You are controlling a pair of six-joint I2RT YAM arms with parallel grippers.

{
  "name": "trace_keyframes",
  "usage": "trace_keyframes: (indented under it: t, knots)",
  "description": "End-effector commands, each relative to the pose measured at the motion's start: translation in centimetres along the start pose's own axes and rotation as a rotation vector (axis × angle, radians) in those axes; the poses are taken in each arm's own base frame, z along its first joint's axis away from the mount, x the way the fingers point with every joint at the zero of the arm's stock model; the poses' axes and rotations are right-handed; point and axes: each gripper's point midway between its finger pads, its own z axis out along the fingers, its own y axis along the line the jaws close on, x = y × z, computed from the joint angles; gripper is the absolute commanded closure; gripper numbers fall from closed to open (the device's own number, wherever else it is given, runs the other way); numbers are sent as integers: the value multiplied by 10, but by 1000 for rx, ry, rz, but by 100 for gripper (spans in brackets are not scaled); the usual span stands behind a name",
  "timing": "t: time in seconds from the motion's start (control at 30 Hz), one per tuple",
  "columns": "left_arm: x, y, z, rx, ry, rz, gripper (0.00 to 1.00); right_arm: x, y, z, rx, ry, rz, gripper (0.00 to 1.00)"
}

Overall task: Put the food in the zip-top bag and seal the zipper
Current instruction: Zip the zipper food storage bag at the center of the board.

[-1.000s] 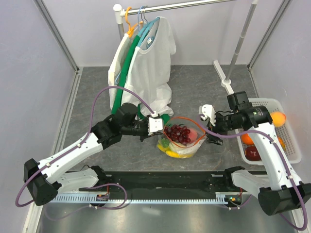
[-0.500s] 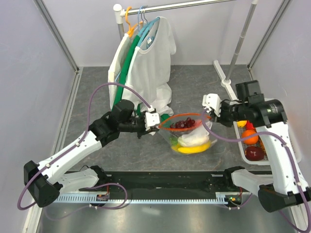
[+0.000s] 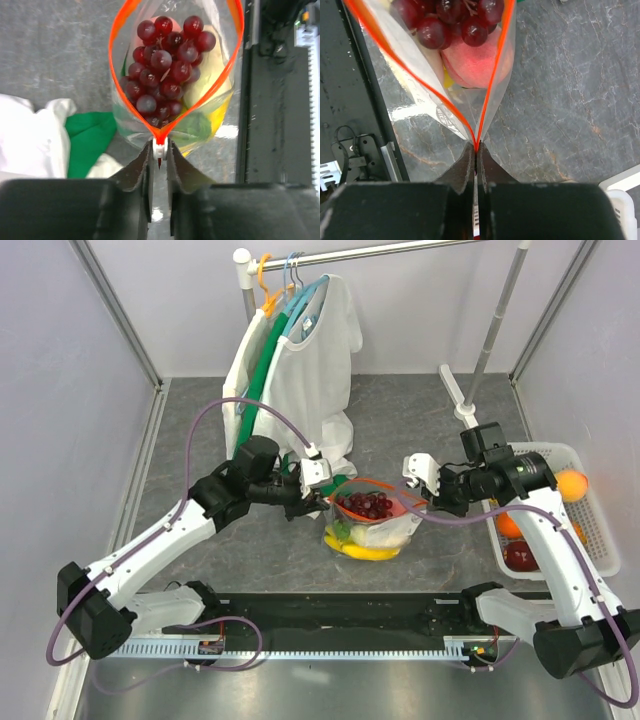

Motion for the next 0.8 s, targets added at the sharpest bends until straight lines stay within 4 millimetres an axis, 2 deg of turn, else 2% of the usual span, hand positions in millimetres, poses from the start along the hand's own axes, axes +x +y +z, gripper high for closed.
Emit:
trace_keyframes:
  t: [0.0, 0.03, 0.07, 0.1, 0.13, 0.17, 0.2, 0.23, 0.27, 0.3, 0.4, 0.57, 0.7, 0.77]
  knots:
    - [-28, 1, -3, 10, -82, -32, 69, 4, -2, 0, 58, -4, -48, 100]
    - [-29, 5, -6, -14, -98, -31, 56, 5, 0, -1, 61, -7, -57, 100]
    - [-27, 5, -8, -27, -111, -62, 48, 6, 3, -2, 68, -12, -66, 100]
    - [-10, 9, -9, -46, -101, -103, 41, 6, 5, -3, 71, -17, -72, 100]
    - [-16, 7, -17, -58, -146, -92, 31, 5, 4, -3, 80, -21, -76, 100]
    - [-12, 5, -19, -65, -152, -102, 28, 7, 6, -2, 79, -21, -80, 100]
    - [3, 0, -18, -61, -138, -115, 26, 8, 6, -2, 78, -18, -77, 100]
    - [1, -3, -22, -67, -160, -99, 25, 8, 6, -1, 76, -18, -76, 100]
    - [4, -5, -22, -70, -167, -95, 25, 9, 6, 1, 69, -14, -72, 100]
    - [15, -8, -20, -64, -155, -105, 25, 9, 6, 1, 68, -13, -68, 100]
    - [21, -12, -18, -55, -172, -111, 25, 10, 5, 3, 62, -12, -56, 100]
    - [14, -23, -13, 3, -251, -115, 26, 11, 5, 5, 61, -5, -39, 100]
    - [9, -16, -5, -23, -287, -119, 28, 12, 5, 6, 56, -7, -35, 100]
    - [-2, -12, -4, -27, -314, -105, 32, 10, 4, 6, 59, -11, -31, 100]
